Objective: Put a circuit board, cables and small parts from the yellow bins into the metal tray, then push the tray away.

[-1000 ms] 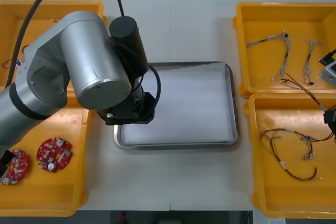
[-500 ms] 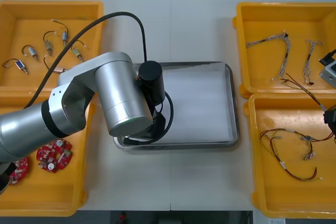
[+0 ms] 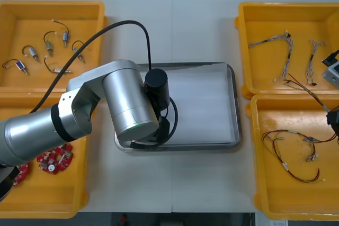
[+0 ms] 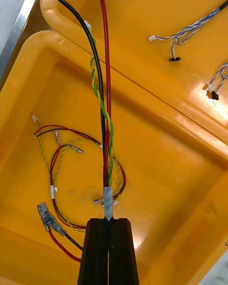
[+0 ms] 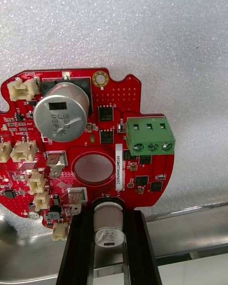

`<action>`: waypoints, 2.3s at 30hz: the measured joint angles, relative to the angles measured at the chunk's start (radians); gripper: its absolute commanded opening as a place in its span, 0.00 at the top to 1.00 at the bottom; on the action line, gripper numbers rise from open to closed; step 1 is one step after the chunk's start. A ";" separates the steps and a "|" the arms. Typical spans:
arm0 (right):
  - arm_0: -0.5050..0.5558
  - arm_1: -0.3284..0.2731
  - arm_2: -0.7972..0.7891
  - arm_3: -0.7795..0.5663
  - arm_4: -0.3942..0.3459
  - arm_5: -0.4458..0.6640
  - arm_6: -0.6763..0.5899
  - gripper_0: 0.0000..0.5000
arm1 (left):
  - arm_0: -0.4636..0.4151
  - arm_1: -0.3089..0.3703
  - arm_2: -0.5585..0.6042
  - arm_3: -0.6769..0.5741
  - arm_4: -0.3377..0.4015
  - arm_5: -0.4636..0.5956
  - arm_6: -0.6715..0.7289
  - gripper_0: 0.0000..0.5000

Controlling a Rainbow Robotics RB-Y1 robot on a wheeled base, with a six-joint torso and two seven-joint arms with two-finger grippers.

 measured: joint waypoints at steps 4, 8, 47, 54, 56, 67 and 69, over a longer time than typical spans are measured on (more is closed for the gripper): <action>0.000 -0.001 0.000 0.000 -0.001 0.000 0.000 1.00 | 0.000 0.000 0.000 0.000 -0.006 -0.004 0.001 0.00; 0.000 -0.001 0.000 0.000 -0.001 0.000 0.000 1.00 | 0.000 0.000 0.000 0.000 -0.011 -0.006 0.011 0.00; -0.173 -0.021 0.219 -0.028 -0.153 0.000 0.002 1.00 | -0.001 0.249 0.665 -0.172 0.318 0.286 -0.115 0.00; -0.361 -0.022 0.462 -0.028 -0.147 0.000 0.010 1.00 | -0.002 0.292 0.766 0.005 0.301 0.287 -0.360 0.00; -0.404 -0.022 0.522 -0.028 -0.138 0.000 0.011 1.00 | -0.002 0.303 0.777 0.048 0.269 0.287 -0.371 0.00; -0.542 0.029 0.726 0.043 -0.039 0.000 0.254 1.00 | -0.002 0.346 0.886 0.277 0.173 0.287 -0.380 0.00; -0.555 0.045 0.752 0.077 -0.022 0.000 0.260 1.00 | -0.002 0.348 0.897 0.317 0.148 0.281 -0.386 0.00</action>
